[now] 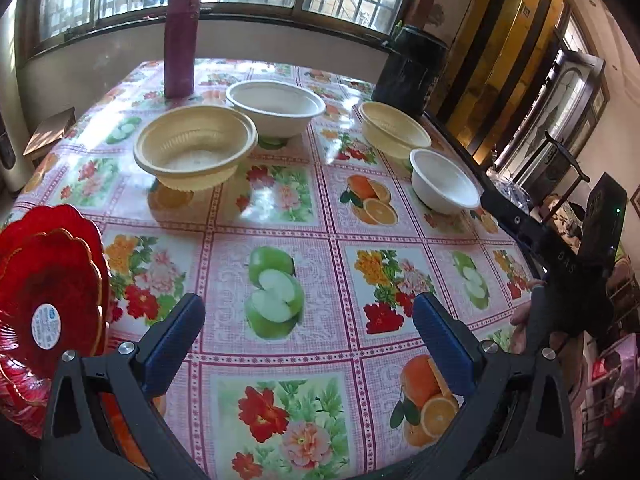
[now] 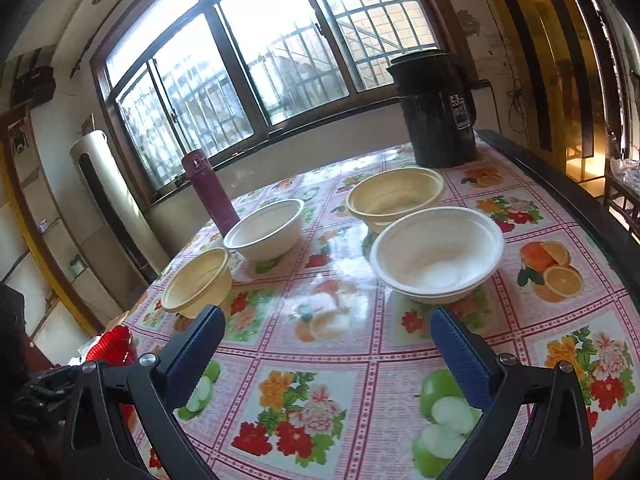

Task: Organize plates and bowls
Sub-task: 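Move the left gripper to the large white paper bowl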

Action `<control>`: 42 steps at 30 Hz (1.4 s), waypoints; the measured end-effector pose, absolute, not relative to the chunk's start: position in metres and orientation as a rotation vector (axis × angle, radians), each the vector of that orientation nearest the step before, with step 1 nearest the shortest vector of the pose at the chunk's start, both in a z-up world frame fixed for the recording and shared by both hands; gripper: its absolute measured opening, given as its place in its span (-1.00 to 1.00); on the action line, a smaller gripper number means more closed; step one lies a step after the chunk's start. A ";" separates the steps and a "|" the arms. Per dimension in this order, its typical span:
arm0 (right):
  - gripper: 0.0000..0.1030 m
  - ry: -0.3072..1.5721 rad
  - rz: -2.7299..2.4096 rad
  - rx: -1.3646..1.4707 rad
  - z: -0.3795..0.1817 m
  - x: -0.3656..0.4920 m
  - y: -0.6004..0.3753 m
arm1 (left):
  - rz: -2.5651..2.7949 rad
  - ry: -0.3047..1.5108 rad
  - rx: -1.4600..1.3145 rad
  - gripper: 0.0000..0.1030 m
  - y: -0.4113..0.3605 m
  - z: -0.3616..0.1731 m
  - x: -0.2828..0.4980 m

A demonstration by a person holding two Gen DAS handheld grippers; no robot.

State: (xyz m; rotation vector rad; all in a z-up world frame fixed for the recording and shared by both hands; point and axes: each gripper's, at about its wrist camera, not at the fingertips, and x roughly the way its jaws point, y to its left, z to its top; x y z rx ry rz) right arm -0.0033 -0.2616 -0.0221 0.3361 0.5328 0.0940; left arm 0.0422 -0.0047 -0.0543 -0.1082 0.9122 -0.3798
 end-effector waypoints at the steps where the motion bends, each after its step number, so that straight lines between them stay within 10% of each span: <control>1: 1.00 0.530 0.088 0.352 -0.023 -0.001 -0.267 | -0.384 0.932 -0.101 1.00 -0.010 -0.058 0.043; 30: 1.00 0.588 0.161 0.795 -0.043 0.080 -0.443 | -0.349 0.944 0.011 1.00 -0.172 -0.021 0.169; 42: 1.00 0.053 -0.088 0.564 0.028 -0.018 -0.431 | 0.000 0.253 0.363 1.00 -0.214 0.009 0.083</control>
